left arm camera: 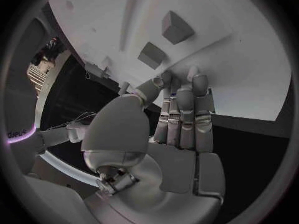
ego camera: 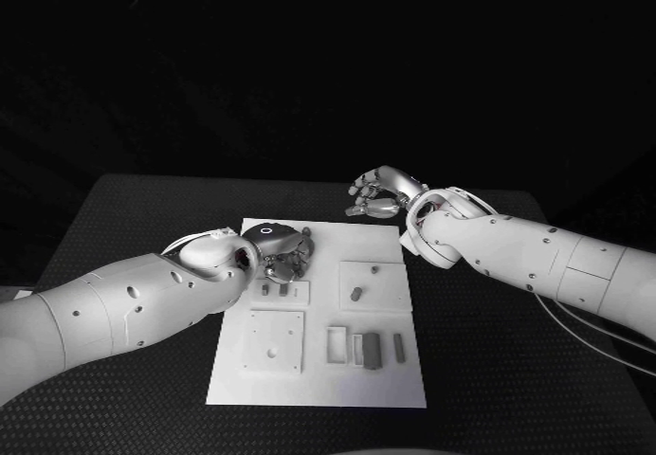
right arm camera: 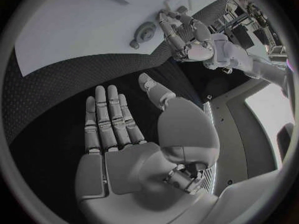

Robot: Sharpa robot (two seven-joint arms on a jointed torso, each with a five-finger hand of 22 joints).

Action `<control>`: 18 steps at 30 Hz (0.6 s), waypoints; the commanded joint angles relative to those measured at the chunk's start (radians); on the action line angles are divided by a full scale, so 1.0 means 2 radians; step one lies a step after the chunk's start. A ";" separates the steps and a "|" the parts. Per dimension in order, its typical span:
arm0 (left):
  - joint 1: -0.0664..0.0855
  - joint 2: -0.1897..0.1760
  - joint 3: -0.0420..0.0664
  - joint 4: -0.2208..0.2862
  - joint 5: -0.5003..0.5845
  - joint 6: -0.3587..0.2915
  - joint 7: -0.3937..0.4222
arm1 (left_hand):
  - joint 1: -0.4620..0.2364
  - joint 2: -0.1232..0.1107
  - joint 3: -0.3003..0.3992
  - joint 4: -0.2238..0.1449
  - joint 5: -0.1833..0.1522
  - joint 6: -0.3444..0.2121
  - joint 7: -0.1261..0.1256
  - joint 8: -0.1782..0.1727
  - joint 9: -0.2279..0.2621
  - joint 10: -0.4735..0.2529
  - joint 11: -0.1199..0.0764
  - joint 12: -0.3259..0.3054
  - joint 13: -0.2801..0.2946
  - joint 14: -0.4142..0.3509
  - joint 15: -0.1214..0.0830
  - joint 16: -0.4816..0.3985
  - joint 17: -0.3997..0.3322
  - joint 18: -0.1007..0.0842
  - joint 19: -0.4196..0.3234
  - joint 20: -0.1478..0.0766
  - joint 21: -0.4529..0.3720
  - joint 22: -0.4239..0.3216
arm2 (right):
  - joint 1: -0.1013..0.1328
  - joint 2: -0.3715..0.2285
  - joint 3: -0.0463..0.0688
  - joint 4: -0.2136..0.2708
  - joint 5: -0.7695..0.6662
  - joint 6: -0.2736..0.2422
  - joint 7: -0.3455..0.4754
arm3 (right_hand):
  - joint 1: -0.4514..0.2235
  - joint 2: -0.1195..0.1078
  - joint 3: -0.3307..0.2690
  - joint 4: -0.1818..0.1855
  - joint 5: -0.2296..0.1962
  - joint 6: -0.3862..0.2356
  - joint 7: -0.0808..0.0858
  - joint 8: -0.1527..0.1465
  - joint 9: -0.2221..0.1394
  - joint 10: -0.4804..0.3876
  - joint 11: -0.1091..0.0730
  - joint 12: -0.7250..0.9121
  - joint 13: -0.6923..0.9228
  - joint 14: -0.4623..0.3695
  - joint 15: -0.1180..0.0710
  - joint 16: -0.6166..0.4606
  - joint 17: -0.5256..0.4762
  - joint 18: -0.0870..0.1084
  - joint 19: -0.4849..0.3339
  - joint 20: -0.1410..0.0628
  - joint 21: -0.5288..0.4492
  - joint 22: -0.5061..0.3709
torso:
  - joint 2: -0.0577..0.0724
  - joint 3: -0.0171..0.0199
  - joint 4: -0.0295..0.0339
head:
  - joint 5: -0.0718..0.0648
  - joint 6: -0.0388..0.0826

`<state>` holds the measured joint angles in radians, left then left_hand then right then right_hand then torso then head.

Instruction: Assemble the parts on the task board

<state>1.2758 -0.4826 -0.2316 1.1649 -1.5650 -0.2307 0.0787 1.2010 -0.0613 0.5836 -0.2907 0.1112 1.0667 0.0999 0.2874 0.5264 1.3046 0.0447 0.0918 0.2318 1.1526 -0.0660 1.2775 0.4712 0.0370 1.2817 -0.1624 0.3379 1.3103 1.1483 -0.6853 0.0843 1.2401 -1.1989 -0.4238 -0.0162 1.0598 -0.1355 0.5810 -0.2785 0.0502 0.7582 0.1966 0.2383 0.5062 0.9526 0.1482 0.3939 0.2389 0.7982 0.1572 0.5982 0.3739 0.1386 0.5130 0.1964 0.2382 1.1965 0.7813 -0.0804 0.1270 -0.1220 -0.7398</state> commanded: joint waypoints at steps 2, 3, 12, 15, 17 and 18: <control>-0.002 0.000 0.000 0.003 0.012 -0.014 0.022 | 0.000 0.003 0.004 0.000 0.002 0.005 0.003 0.002 0.000 0.004 0.001 0.003 0.001 0.004 0.000 0.001 -0.001 0.022 0.004 0.001 0.003 0.010 | 0.000 0.001 0.000 -0.002 0.000 0.003 0.004 | -0.003 0.002 -0.003 -0.001 0.000 -0.002 0.013 0.003 -0.001 0.004 0.000 -0.002 -0.001 0.003 0.000 -0.002 0.001 -0.003 0.003 -0.001 -0.003 0.001 | 0.000 -0.0009 0.0004 | 0.000 0.001; -0.002 0.000 0.000 0.003 0.012 -0.016 0.023 | 0.000 0.003 0.004 0.000 0.003 0.005 0.003 0.002 0.000 0.004 0.001 0.003 0.001 0.004 0.000 0.001 -0.001 0.022 0.005 0.001 0.003 0.010 | 0.000 0.001 0.000 -0.003 0.000 0.003 0.004 | -0.003 0.002 -0.003 -0.001 0.000 -0.002 0.013 0.003 -0.001 0.004 0.000 -0.002 -0.001 0.003 0.000 -0.002 0.001 -0.003 0.003 -0.001 -0.003 0.001 | 0.000 -0.0012 0.0006 | 0.000 0.001; -0.002 -0.011 0.005 0.016 0.012 -0.027 0.028 | 0.001 0.003 0.005 0.000 0.004 0.005 0.002 0.002 0.000 0.004 0.001 0.002 0.001 0.005 0.000 0.000 -0.002 0.022 0.005 0.001 0.003 0.010 | 0.000 0.001 0.000 -0.004 0.000 0.003 0.005 | -0.002 0.003 -0.003 -0.001 0.000 -0.002 0.012 0.004 -0.001 0.004 0.000 -0.002 -0.002 0.003 0.000 -0.004 0.001 -0.003 0.002 -0.001 -0.004 0.001 | 0.000 -0.0003 0.0002 | 0.001 0.003; -0.002 -0.014 0.015 0.017 0.012 -0.027 0.028 | 0.001 0.003 0.005 0.000 0.004 0.005 0.002 0.002 0.000 0.004 0.001 0.002 0.001 0.005 0.000 0.000 -0.002 0.022 0.005 0.001 0.003 0.010 | 0.000 0.001 0.000 -0.004 0.000 0.002 0.005 | -0.001 0.003 -0.003 -0.002 0.000 -0.002 0.012 0.004 -0.001 0.005 0.000 -0.003 -0.003 0.002 0.001 -0.005 0.002 -0.004 0.002 -0.001 -0.005 0.002 | 0.000 -0.0001 0.0007 | 0.001 0.005; -0.002 -0.020 0.019 0.022 0.015 -0.024 0.027 | 0.001 0.003 0.005 0.000 0.004 0.005 0.002 0.002 0.000 0.004 0.001 0.001 0.001 0.005 0.000 0.000 -0.002 0.022 0.005 0.001 0.003 0.010 | 0.000 0.000 0.000 -0.004 0.000 0.003 0.005 | -0.001 0.003 -0.003 -0.002 0.000 -0.002 0.012 0.004 -0.001 0.005 0.000 -0.003 -0.004 0.002 0.001 -0.005 0.002 -0.004 0.002 -0.001 -0.005 0.002 | 0.000 -0.0001 0.0006 | 0.002 0.006; -0.002 -0.022 0.022 0.025 0.019 -0.018 0.027 | 0.001 0.003 0.005 0.000 0.004 0.005 0.002 0.002 0.000 0.004 0.001 0.001 0.001 0.005 0.000 0.000 -0.002 0.022 0.005 0.001 0.003 0.010 | 0.000 0.000 0.000 -0.004 0.000 0.003 0.005 | -0.001 0.003 -0.003 -0.002 0.000 -0.002 0.012 0.004 -0.001 0.005 0.000 -0.003 -0.004 0.002 0.001 -0.006 0.002 -0.004 0.002 -0.001 -0.006 0.002 | -0.001 -0.0001 0.0009 | 0.002 0.006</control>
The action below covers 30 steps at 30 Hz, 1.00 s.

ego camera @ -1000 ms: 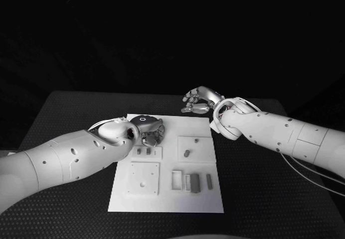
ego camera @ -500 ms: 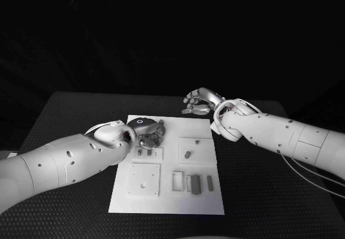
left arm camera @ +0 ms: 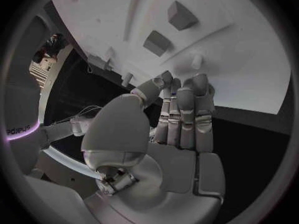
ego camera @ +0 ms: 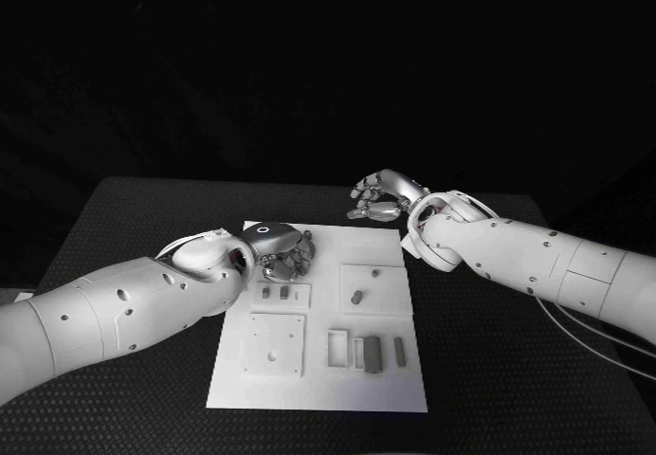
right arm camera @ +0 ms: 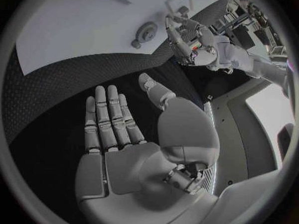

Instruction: Assemble the parts on the task board

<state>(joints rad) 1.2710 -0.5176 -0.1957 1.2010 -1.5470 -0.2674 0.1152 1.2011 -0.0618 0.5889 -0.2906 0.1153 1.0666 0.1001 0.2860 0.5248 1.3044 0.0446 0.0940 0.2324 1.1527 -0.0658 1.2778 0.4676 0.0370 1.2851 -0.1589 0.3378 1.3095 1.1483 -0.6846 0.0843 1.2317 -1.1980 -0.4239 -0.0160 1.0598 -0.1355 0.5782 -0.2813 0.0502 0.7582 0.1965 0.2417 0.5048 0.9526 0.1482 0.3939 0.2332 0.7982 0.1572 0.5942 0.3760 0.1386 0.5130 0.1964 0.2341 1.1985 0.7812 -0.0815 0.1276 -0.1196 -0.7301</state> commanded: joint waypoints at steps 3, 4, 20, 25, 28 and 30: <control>0.000 -0.013 0.015 0.016 0.019 0.022 0.007 | 0.001 0.003 0.003 0.000 0.002 0.005 0.002 0.002 0.001 0.004 0.001 0.000 0.000 0.005 0.000 -0.001 -0.001 0.022 0.003 -0.001 0.003 0.010 | 0.000 -0.001 0.000 0.000 -0.001 0.003 0.005 | -0.001 0.003 -0.002 -0.001 0.000 -0.002 0.012 0.002 -0.001 0.005 0.000 -0.003 -0.001 0.002 0.001 -0.004 0.001 -0.004 0.002 0.000 -0.004 0.001 | 0.000 0.0005 0.0003 | 0.002 0.001; 0.000 -0.016 0.018 0.019 0.019 0.025 0.007 | 0.000 0.003 0.003 0.000 0.002 0.004 0.003 0.002 0.001 0.004 0.001 0.000 0.000 0.005 0.000 -0.001 -0.001 0.022 0.003 -0.001 0.003 0.010 | 0.000 -0.001 0.000 0.000 -0.001 0.003 0.005 | -0.001 0.003 -0.002 -0.001 0.000 -0.002 0.012 0.002 -0.001 0.005 0.000 -0.003 -0.001 0.002 0.001 -0.004 0.001 -0.004 0.002 0.000 -0.004 0.001 | 0.000 0.0004 0.0004 | 0.002 0.001; 0.001 -0.046 0.030 0.029 0.023 0.062 -0.011 | 0.000 0.003 0.003 0.000 0.002 0.004 0.003 0.002 0.001 0.005 0.001 -0.001 0.000 0.005 0.000 -0.001 -0.001 0.021 0.003 -0.001 0.003 0.010 | 0.000 -0.003 0.000 -0.001 -0.001 0.005 0.004 | 0.000 0.003 -0.002 -0.001 0.000 -0.002 0.012 0.003 -0.001 0.005 0.000 -0.004 -0.002 0.002 0.001 -0.005 0.001 -0.004 0.002 0.000 -0.005 0.001 | 0.000 -0.0001 -0.0003 | 0.005 0.001; 0.001 -0.047 0.030 0.024 0.014 0.068 -0.016 | 0.000 0.003 0.003 0.000 0.002 0.004 0.003 0.002 0.001 0.004 0.001 -0.001 0.000 0.005 0.000 -0.001 -0.001 0.021 0.003 -0.001 0.003 0.010 | 0.000 -0.003 0.000 -0.001 -0.001 0.005 0.004 | 0.000 0.003 -0.002 -0.001 0.000 -0.002 0.013 0.003 -0.001 0.005 0.000 -0.004 -0.003 0.002 0.001 -0.006 0.002 -0.004 0.001 0.000 -0.005 0.002 | 0.000 0.0002 -0.0004 | 0.005 0.001; 0.001 -0.045 0.029 0.019 0.013 0.070 -0.017 | 0.000 0.003 0.003 0.000 0.002 0.004 0.003 0.002 0.000 0.004 0.001 -0.001 0.000 0.005 0.000 -0.001 -0.002 0.021 0.003 -0.001 0.003 0.010 | 0.000 -0.003 0.000 -0.001 -0.001 0.005 0.004 | 0.000 0.003 -0.002 -0.001 0.000 -0.002 0.013 0.003 -0.001 0.005 0.000 -0.004 -0.003 0.002 0.001 -0.006 0.002 -0.004 0.001 0.000 -0.005 0.002 | 0.001 0.0002 -0.0007 | 0.006 0.000; 0.001 -0.044 0.029 0.017 0.010 0.071 -0.018 | 0.000 0.003 0.003 0.000 0.002 0.004 0.003 0.002 0.000 0.004 0.001 -0.001 0.000 0.005 0.000 -0.002 -0.002 0.021 0.003 -0.001 0.003 0.010 | 0.000 -0.002 0.000 -0.001 -0.001 0.005 0.004 | 0.000 0.003 -0.002 -0.001 0.000 -0.002 0.013 0.003 -0.001 0.005 0.000 -0.004 -0.003 0.002 0.001 -0.006 0.002 -0.004 0.001 0.000 -0.005 0.002 | 0.001 0.0002 -0.0007 | 0.006 0.001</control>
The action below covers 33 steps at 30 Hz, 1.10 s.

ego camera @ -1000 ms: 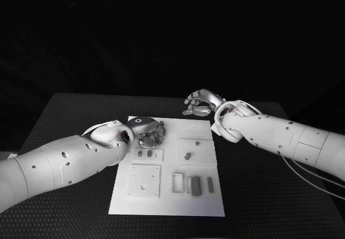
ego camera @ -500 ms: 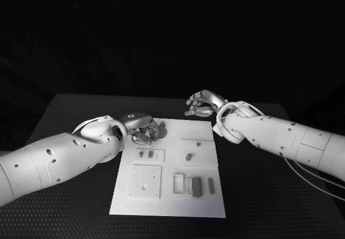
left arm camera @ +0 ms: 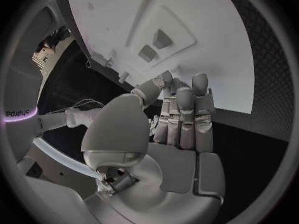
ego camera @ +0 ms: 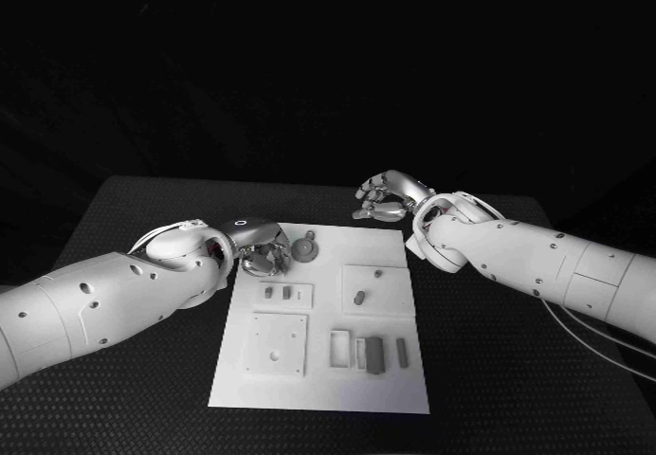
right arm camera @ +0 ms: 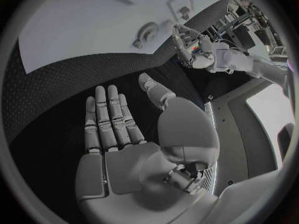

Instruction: Assemble the parts on the task board

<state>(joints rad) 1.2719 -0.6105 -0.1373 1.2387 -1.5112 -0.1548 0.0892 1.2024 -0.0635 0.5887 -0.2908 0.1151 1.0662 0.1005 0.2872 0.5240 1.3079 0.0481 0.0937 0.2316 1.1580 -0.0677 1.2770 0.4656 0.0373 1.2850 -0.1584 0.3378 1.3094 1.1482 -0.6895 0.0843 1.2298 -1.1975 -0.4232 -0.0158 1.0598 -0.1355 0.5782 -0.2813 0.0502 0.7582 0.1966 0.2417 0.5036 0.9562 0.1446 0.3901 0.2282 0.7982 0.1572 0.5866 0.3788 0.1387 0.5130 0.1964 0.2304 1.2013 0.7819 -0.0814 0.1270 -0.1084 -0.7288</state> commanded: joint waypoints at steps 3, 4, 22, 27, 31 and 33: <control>0.000 0.005 0.000 -0.006 -0.016 0.019 -0.006 | -0.001 0.004 0.004 0.000 0.002 0.004 0.003 0.001 0.001 0.003 -0.001 -0.001 0.001 0.003 0.001 -0.001 -0.001 0.021 0.003 -0.001 0.003 0.010 | 0.000 0.000 0.000 0.000 -0.001 0.004 0.004 | 0.000 0.003 -0.002 -0.001 0.000 -0.002 0.013 0.003 -0.001 0.004 0.002 -0.002 -0.001 0.002 0.001 -0.002 0.001 -0.004 0.002 0.000 -0.004 0.001 | 0.000 0.0001 -0.0005 | 0.000 0.000; 0.000 0.006 0.000 -0.007 -0.016 0.019 -0.007 | -0.001 0.004 0.004 0.000 0.002 0.004 0.003 0.001 0.001 0.003 -0.001 -0.001 0.001 0.003 0.001 -0.001 -0.001 0.021 0.003 -0.001 0.003 0.010 | 0.000 0.000 0.000 0.000 -0.001 0.004 0.004 | 0.000 0.003 -0.002 -0.001 0.000 -0.002 0.013 0.003 -0.001 0.004 0.002 -0.002 -0.001 0.002 0.001 -0.003 0.001 -0.004 0.002 0.000 -0.004 0.001 | 0.001 0.0002 -0.0005 | 0.001 0.000; 0.000 0.016 0.000 -0.019 -0.022 0.032 -0.013 | -0.001 0.004 0.004 0.000 0.000 0.003 0.003 0.001 0.001 0.002 0.000 -0.002 0.000 0.002 0.001 -0.002 -0.001 0.020 0.001 -0.001 0.002 0.010 | 0.000 0.000 0.000 0.000 0.000 0.005 0.004 | 0.000 0.003 -0.002 -0.001 0.000 -0.002 0.013 0.003 -0.001 0.004 0.002 -0.002 -0.002 0.002 0.001 -0.004 0.001 -0.004 0.002 0.000 -0.004 0.001 | 0.001 0.0008 -0.0011 | 0.001 0.000; 0.000 0.019 0.000 -0.018 -0.022 0.036 -0.014 | -0.002 0.005 0.004 0.000 -0.001 0.003 0.003 0.001 0.000 0.002 0.000 -0.003 0.000 0.002 0.001 -0.002 -0.001 0.020 0.001 -0.001 0.002 0.010 | 0.000 0.000 0.000 0.000 0.000 0.006 0.004 | 0.000 0.003 -0.002 -0.001 0.000 -0.003 0.013 0.003 -0.001 0.004 0.002 -0.003 -0.002 0.003 0.001 -0.004 0.001 -0.004 0.002 0.000 -0.005 0.001 | 0.001 0.0006 -0.0007 | 0.000 -0.001; 0.000 0.020 0.000 -0.018 -0.022 0.042 -0.017 | -0.002 0.005 0.004 0.000 -0.001 0.003 0.003 0.001 0.000 0.002 0.000 -0.003 0.000 0.002 0.002 -0.002 -0.002 0.020 0.001 -0.001 0.002 0.010 | 0.000 0.000 0.000 0.000 0.000 0.006 0.005 | 0.000 0.003 -0.003 -0.001 0.000 -0.003 0.013 0.003 -0.001 0.004 0.002 -0.003 -0.002 0.003 0.001 -0.004 0.002 -0.004 0.002 0.000 -0.005 0.002 | 0.000 0.0005 -0.0009 | 0.001 -0.001; 0.000 0.021 0.000 -0.017 -0.023 0.051 -0.022 | -0.002 0.005 0.004 0.000 -0.001 0.003 0.003 0.001 0.000 0.002 0.000 -0.003 0.000 0.002 0.002 -0.002 -0.002 0.020 0.001 -0.001 0.002 0.010 | 0.000 0.000 0.000 0.000 0.000 0.006 0.005 | 0.000 0.003 -0.003 -0.001 0.000 -0.003 0.013 0.003 -0.001 0.004 0.002 -0.003 -0.003 0.003 0.001 -0.004 0.002 -0.004 0.002 0.000 -0.005 0.002 | 0.001 0.0006 -0.0008 | 0.001 -0.001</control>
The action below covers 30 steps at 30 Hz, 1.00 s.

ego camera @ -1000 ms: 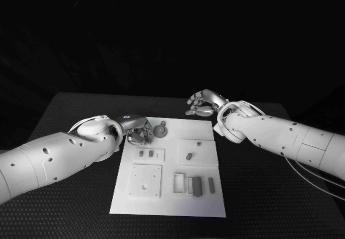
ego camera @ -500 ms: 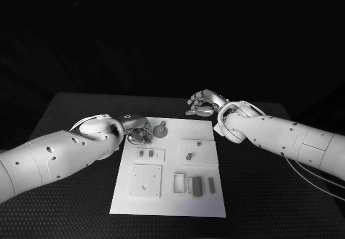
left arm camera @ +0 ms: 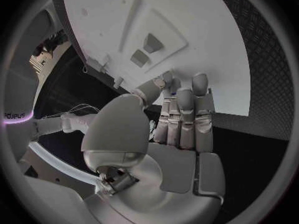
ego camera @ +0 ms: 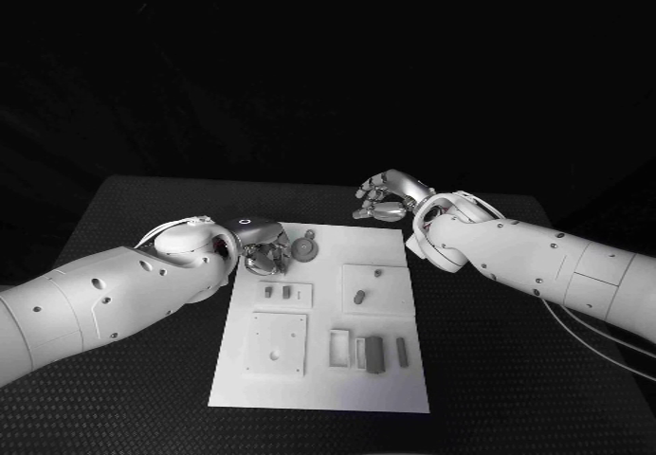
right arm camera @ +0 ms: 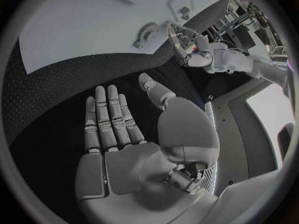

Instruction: Assemble the parts on the task board

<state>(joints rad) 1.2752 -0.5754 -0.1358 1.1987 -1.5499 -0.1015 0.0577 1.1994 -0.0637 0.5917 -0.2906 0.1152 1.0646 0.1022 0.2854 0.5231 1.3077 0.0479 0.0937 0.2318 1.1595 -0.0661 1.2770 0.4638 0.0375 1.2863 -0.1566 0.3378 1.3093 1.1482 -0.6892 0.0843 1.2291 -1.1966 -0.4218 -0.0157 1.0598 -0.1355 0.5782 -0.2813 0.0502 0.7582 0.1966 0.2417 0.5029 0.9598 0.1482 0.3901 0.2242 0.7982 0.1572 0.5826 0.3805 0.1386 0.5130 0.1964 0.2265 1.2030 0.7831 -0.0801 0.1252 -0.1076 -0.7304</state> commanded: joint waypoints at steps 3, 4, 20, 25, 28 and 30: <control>-0.002 0.002 -0.001 0.004 -0.005 0.031 -0.010 | 0.000 0.005 0.003 0.000 -0.001 0.004 0.002 0.002 0.001 0.002 0.000 -0.003 0.000 0.001 0.001 -0.002 -0.001 0.020 0.000 -0.002 0.002 0.010 | 0.000 0.000 0.000 0.000 0.000 0.005 0.005 | 0.000 0.003 -0.003 -0.001 0.000 -0.003 0.013 0.003 -0.001 0.002 0.000 -0.003 -0.001 0.003 0.001 -0.003 0.001 -0.004 0.002 0.000 -0.003 0.001 | 0.000 -0.0001 0.0001 | 0.000 -0.001; -0.002 0.002 -0.001 0.003 -0.007 0.033 -0.011 | 0.000 0.005 0.003 0.000 -0.001 0.004 0.002 0.002 0.001 0.002 0.000 -0.003 0.000 0.001 0.001 -0.002 -0.001 0.020 0.000 -0.002 0.002 0.010 | 0.000 0.000 0.000 0.000 0.000 0.005 0.005 | 0.000 0.003 -0.003 -0.001 0.000 -0.003 0.013 0.003 -0.001 0.002 0.000 -0.003 -0.001 0.003 0.001 -0.003 0.001 -0.004 0.002 0.000 -0.003 0.001 | 0.000 -0.0001 0.0001 | 0.000 -0.001; -0.002 0.001 -0.001 0.006 -0.009 0.037 -0.013 | 0.000 0.005 0.003 -0.001 -0.002 0.004 0.002 0.002 0.001 0.003 0.000 -0.003 0.001 0.002 0.001 -0.002 -0.001 0.020 0.000 -0.002 0.002 0.010 | 0.000 0.000 0.000 0.000 0.000 0.005 0.004 | 0.000 0.003 -0.003 -0.001 0.000 -0.003 0.013 0.003 -0.001 0.003 0.000 -0.003 -0.002 0.003 0.001 -0.004 0.002 -0.004 0.002 0.000 -0.004 0.001 | 0.000 -0.0003 0.0004 | -0.001 -0.001; -0.002 0.000 -0.001 0.006 -0.009 0.036 -0.011 | 0.000 0.005 0.002 -0.001 -0.002 0.004 0.002 0.002 0.001 0.003 0.000 -0.003 0.001 0.001 0.001 -0.002 -0.001 0.020 0.000 -0.002 0.002 0.010 | 0.000 0.000 0.000 0.000 0.000 0.004 0.004 | 0.000 0.003 -0.003 -0.001 0.000 -0.003 0.013 0.003 -0.001 0.002 0.000 -0.004 -0.003 0.002 0.002 -0.005 0.002 -0.004 0.001 0.000 -0.004 0.002 | 0.000 -0.0003 0.0006 | -0.001 -0.001; -0.002 0.000 -0.001 0.007 -0.009 0.036 -0.010 | 0.000 0.005 0.002 -0.001 -0.003 0.004 0.002 0.002 0.001 0.003 0.000 -0.003 0.001 0.001 0.001 -0.002 -0.001 0.020 0.000 -0.002 0.002 0.010 | 0.000 0.000 0.000 0.000 0.000 0.005 0.004 | 0.000 0.003 -0.003 -0.001 0.000 -0.003 0.013 0.003 -0.001 0.002 0.000 -0.004 -0.003 0.002 0.002 -0.005 0.002 -0.004 0.001 0.000 -0.005 0.002 | 0.000 -0.0001 0.0003 | 0.000 -0.001; -0.002 0.000 -0.001 0.007 -0.009 0.036 -0.010 | 0.000 0.005 0.003 -0.001 -0.003 0.004 0.002 0.002 0.001 0.003 0.000 -0.003 0.001 0.001 0.001 -0.002 -0.001 0.020 0.000 -0.002 0.002 0.010 | 0.000 0.000 0.000 0.000 0.000 0.005 0.004 | 0.000 0.003 -0.003 -0.001 0.000 -0.003 0.013 0.003 -0.002 0.002 0.000 -0.004 -0.003 0.002 0.002 -0.005 0.002 -0.004 0.001 0.000 -0.005 0.002 | 0.000 0.0001 0.0002 | 0.000 -0.001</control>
<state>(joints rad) 1.2780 -0.5778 -0.1337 1.2088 -1.5619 -0.0671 0.0286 1.1992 -0.0635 0.5916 -0.2909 0.1151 1.0629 0.1038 0.2855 0.5237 1.3060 0.0462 0.0937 0.2316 1.1596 -0.0659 1.2770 0.4640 0.0380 1.2848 -0.1549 0.3378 1.3093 1.1482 -0.6899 0.0843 1.2286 -1.1953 -0.4211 -0.0155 1.0598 -0.1355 0.5782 -0.2813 0.0502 0.7582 0.1966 0.2417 0.5010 0.9598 0.1482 0.3862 0.2198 0.7982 0.1572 0.5787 0.3833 0.1387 0.5130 0.1964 0.2225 1.2059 0.7825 -0.0805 0.1262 -0.1088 -0.7325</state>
